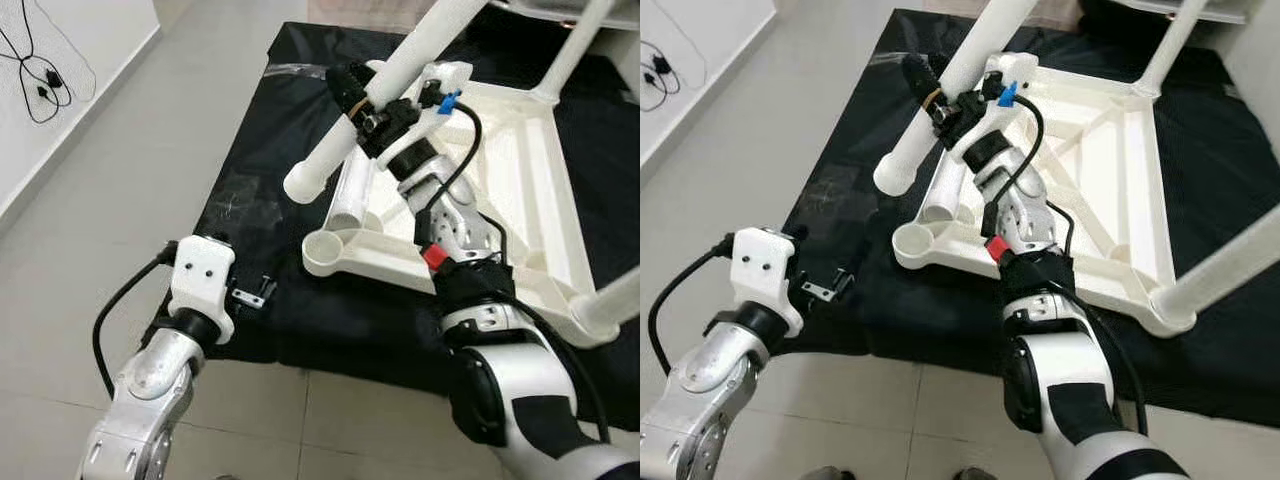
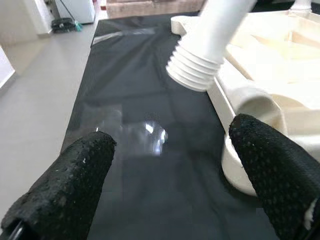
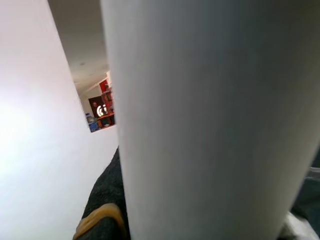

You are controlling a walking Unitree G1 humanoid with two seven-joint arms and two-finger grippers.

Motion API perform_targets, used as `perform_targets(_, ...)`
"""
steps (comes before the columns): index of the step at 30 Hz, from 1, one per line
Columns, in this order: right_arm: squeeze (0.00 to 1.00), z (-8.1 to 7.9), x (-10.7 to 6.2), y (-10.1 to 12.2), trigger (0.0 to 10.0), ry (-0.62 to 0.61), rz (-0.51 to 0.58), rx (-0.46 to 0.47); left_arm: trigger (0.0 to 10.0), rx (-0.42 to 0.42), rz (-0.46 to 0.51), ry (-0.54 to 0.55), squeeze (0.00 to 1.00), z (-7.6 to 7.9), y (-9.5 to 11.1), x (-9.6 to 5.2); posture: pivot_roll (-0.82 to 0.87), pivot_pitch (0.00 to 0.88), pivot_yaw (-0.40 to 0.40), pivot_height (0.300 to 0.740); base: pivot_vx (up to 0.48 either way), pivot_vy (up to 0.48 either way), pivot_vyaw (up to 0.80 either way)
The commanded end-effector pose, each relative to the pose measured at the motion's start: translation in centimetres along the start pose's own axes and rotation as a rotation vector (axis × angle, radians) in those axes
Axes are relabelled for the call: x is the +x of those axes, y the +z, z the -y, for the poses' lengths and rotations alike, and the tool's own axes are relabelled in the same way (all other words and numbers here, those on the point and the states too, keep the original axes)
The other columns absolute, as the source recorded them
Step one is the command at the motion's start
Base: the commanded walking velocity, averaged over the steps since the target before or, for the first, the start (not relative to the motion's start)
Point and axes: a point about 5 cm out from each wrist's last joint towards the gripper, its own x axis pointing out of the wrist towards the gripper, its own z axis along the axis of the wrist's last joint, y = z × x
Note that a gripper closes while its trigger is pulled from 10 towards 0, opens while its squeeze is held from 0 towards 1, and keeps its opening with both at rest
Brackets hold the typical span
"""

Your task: Building children table

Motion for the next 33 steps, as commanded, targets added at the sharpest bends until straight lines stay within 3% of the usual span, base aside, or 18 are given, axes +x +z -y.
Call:
perform_targets(1,0.0,0.2,0.1,0.7,10.0,0.004,0.027,-0.022,10.0,-0.012,-0.025,0.003,0.0,0.2,-0.5,0.0,0.13,0.176,-0.049,0.74,0.0,0.0,0.0)
perform_targets(13,0.0,0.1,0.3,1.0,10.0,0.072,0.016,0.01,10.0,-0.01,-0.032,-0.008,0.0,0.2,-0.6,0.0,0.13,0.186,-0.047,0.74,0.0,0.0,0.0)
perform_targets(14,0.0,0.5,0.5,1.1,10.0,0.146,-0.067,-0.023,10.0,-0.019,-0.034,-0.019,0.0,0.6,-0.6,-0.1,0.13,0.196,-0.049,0.74,0.0,0.0,0.0)
perform_targets(17,0.0,0.8,0.5,1.1,10.0,0.174,-0.114,-0.041,10.0,-0.023,-0.036,-0.027,0.0,0.8,-0.6,-0.1,0.13,0.196,-0.049,0.74,0.0,0.0,0.0)
perform_targets(19,0.0,1.5,0.1,0.8,10.0,0.27,-0.258,-0.085,10.0,-0.038,-0.047,-0.054,0.0,1.4,-0.8,-0.6,0.13,0.2,-0.051,0.74,0.0,0.0,0.0)
perform_targets(22,0.0,1.9,-0.4,1.0,10.0,0.351,-0.327,-0.069,10.0,-0.058,-0.058,-0.082,0.0,2.1,-0.9,-1.1,0.13,0.213,-0.053,0.74,0.0,0.0,0.0)
perform_targets(23,0.0,1.9,-0.4,1.0,10.0,0.351,-0.327,-0.069,10.0,-0.058,-0.058,-0.082,0.0,2.1,-0.9,-1.1,0.13,0.213,-0.053,0.74,0.0,0.0,0.0)
perform_targets(27,0.0,1.7,-1.0,1.8,10.0,0.543,-0.359,-0.058,10.0,-0.125,-0.091,-0.167,0.0,3.9,-1.2,-2.2,0.13,0.224,-0.055,0.74,0.0,0.0,0.0)
perform_targets(31,0.0,1.2,-0.7,2.1,10.0,0.61,-0.356,-0.019,10.0,-0.167,-0.11,-0.221,0.0,5.5,-1.4,-3.2,0.13,0.238,-0.06,0.74,0.0,0.0,0.0)
perform_targets(33,0.0,1.2,-0.7,2.1,10.0,0.61,-0.356,-0.019,10.0,-0.167,-0.11,-0.221,0.0,5.5,-1.4,-3.2,0.13,0.238,-0.06,0.74,0.0,0.0,0.0)
